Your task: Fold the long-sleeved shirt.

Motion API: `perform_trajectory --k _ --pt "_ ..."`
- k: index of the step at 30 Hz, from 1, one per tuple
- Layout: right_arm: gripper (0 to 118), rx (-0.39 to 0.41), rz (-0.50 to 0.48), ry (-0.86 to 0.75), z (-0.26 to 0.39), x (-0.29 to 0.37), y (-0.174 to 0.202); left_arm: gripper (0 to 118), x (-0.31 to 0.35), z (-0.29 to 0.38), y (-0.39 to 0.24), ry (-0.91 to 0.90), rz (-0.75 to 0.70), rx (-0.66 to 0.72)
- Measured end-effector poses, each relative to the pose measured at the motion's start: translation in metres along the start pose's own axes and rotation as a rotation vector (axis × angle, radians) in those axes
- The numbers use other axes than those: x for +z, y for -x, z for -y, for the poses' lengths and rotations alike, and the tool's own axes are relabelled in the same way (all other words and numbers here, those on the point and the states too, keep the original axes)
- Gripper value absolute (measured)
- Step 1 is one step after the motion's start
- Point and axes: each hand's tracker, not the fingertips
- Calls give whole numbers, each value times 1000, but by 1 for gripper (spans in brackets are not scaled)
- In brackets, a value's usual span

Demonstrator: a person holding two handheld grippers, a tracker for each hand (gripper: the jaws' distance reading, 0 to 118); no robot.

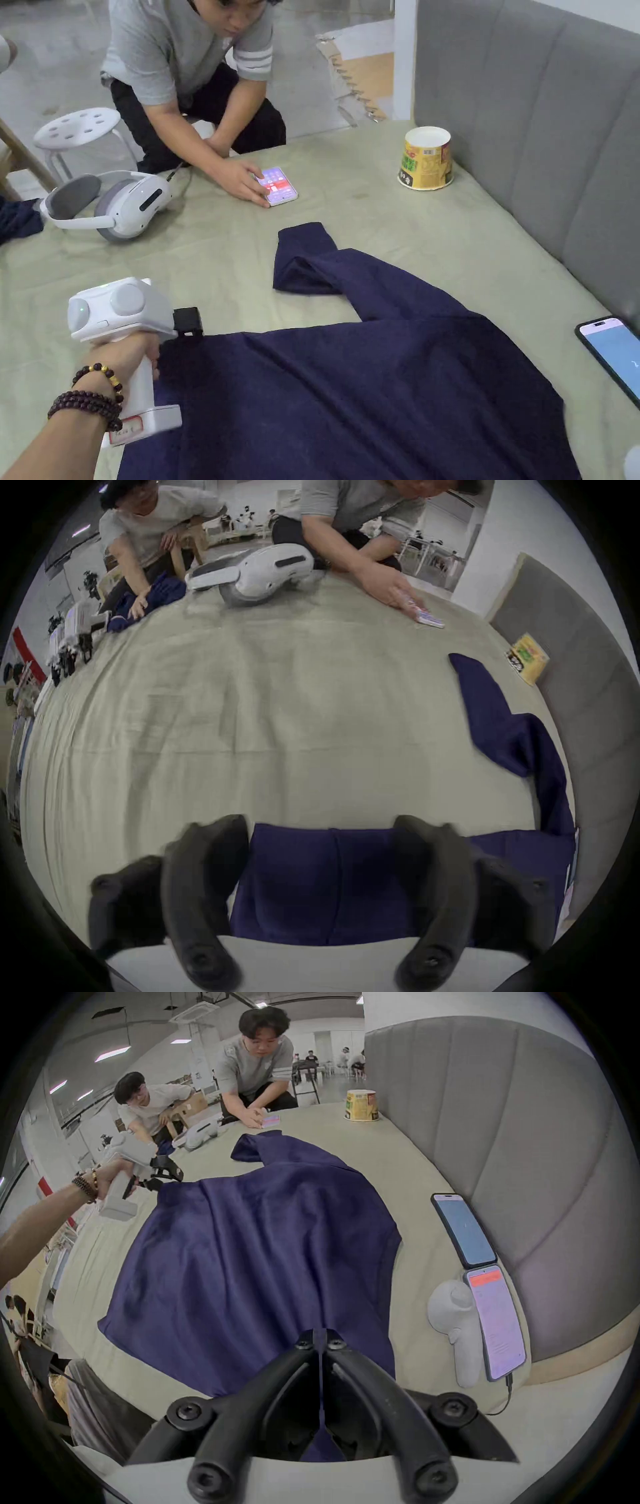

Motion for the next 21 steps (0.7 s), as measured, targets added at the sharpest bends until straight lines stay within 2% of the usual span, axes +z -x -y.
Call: perform_trajectory --k 1,2,3,8,14,17,21 --pt "0 -1 7 -1 0 0 0 43 0 2 -4 20 -37 -8" --pt "0 -2 10 -2 1 0 -1 29 -1 5 -5 57 -58 -23" --pt "0 -6 9 0 1 0 -1 21 0 8 -6 80 -30 -31" --pt "0 -4 0 -11 4 7 0 18 38 17 -7 8 -6 -81" --pt "0 28 -19 -72 -10 26 -7 18 133 33 6 -129 125 -83" --pt "0 52 -16 -140 -41 27 -21 18 178 60 10 -192 160 -109" --pt "1 29 -35 -202 -111 1 -43 18 211 105 16 -217 203 -132"
